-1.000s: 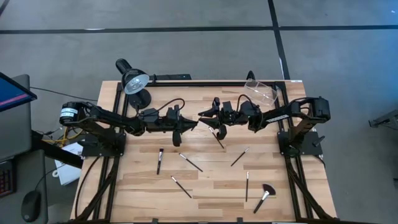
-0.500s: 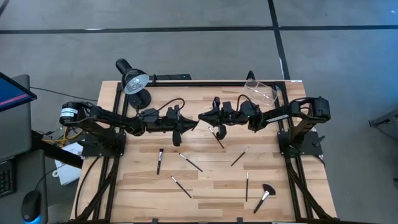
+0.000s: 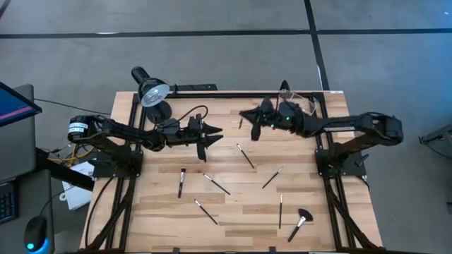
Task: Sort items
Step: Put the foundation brush into the transparent organizer
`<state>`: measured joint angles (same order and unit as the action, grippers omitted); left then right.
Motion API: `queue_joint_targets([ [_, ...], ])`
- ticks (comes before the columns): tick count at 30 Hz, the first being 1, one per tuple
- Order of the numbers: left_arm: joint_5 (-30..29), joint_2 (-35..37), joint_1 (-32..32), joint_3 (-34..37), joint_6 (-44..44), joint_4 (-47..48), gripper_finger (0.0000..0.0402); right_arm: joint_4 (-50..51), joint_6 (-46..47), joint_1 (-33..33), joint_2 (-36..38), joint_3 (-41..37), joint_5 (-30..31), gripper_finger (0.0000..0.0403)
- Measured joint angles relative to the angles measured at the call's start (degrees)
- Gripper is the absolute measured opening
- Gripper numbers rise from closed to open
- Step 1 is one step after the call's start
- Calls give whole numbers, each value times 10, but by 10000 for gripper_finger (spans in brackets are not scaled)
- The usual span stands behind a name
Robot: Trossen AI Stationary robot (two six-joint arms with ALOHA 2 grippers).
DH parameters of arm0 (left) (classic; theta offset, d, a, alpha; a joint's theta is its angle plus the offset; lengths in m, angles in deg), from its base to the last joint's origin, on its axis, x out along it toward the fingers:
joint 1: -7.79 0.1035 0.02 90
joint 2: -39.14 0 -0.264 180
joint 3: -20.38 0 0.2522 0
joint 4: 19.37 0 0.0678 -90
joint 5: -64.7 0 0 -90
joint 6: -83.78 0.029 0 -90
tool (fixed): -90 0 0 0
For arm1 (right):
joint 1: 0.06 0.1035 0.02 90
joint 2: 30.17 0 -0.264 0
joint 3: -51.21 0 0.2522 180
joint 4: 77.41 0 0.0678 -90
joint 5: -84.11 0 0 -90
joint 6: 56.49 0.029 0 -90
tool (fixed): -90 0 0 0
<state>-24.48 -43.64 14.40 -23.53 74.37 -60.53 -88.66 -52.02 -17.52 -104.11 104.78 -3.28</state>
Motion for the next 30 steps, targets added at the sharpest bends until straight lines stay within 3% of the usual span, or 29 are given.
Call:
queue_joint_targets([
  [7, 0, 0, 7, 0, 0, 0, 139, 46, 0, -78, 55, -34, 64, 5],
  [15, 8, 0, -10, 0, 0, 4, 132, -63, 48, -162, 89, -144, 145, 7],
  [21, 9, 0, -11, 0, 1, 27, 131, -73, 56, -177, 100, -178, 251, 7],
  [30, 9, 0, -9, 0, 2, 29, 133, -76, 41, -210, 100, -178, 292, 8],
])
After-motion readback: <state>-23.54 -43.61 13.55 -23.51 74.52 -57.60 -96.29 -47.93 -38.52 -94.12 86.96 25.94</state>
